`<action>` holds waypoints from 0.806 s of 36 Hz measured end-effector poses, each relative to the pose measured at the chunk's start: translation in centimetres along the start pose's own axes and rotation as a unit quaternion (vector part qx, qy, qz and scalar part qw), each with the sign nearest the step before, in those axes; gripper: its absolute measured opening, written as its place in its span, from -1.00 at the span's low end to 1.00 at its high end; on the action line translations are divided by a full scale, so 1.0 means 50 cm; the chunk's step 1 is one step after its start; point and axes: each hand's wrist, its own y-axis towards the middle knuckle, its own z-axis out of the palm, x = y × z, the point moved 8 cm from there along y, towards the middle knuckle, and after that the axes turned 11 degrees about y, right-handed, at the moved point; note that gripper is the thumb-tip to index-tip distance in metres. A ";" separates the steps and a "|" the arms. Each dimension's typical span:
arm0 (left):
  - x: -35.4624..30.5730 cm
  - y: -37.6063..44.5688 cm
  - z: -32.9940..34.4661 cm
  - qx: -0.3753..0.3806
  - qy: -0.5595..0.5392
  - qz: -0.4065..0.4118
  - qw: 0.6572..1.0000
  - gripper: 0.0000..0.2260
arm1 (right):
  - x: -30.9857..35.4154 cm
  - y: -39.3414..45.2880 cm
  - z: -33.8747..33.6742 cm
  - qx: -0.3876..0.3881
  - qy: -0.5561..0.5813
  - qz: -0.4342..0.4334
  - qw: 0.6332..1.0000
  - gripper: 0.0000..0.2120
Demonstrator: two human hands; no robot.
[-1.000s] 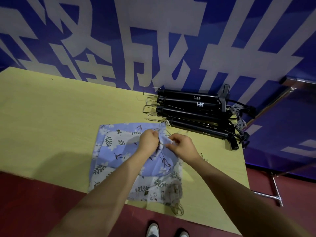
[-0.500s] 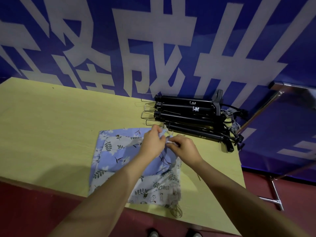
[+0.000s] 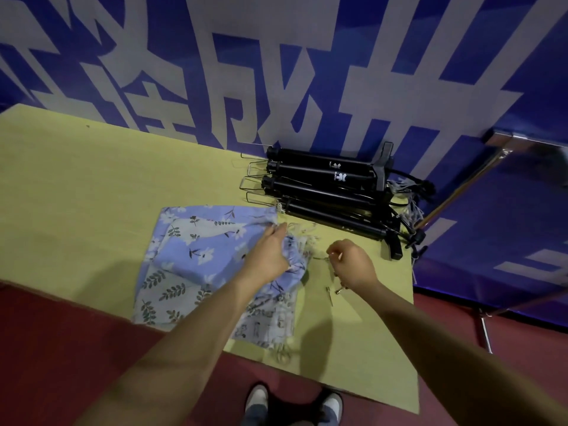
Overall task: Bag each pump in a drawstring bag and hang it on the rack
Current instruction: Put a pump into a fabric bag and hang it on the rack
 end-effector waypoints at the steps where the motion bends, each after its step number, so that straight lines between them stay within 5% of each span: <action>1: -0.007 0.000 0.001 -0.006 -0.019 0.005 1.000 -0.28 | -0.020 0.001 -0.002 0.002 -0.008 0.019 1.000 -0.83; 9: -0.015 0.012 0.053 -0.033 -0.054 0.006 0.998 -0.24 | -0.060 -0.035 0.055 0.113 -0.113 -0.037 0.986 -0.76; 17: 0.002 0.005 0.091 -0.036 -0.052 -0.017 0.998 -0.19 | -0.080 -0.042 0.092 0.125 -0.160 -0.007 0.979 -0.78; 23: 0.016 0.005 0.081 -0.050 -0.032 -0.011 0.998 -0.28 | -0.069 -0.045 0.093 0.109 -0.128 0.009 0.986 -0.80; 29: 0.039 -0.001 0.014 -0.124 -0.034 -0.017 0.992 -0.51 | 0.007 -0.017 0.035 -0.004 0.034 -0.004 0.999 -0.91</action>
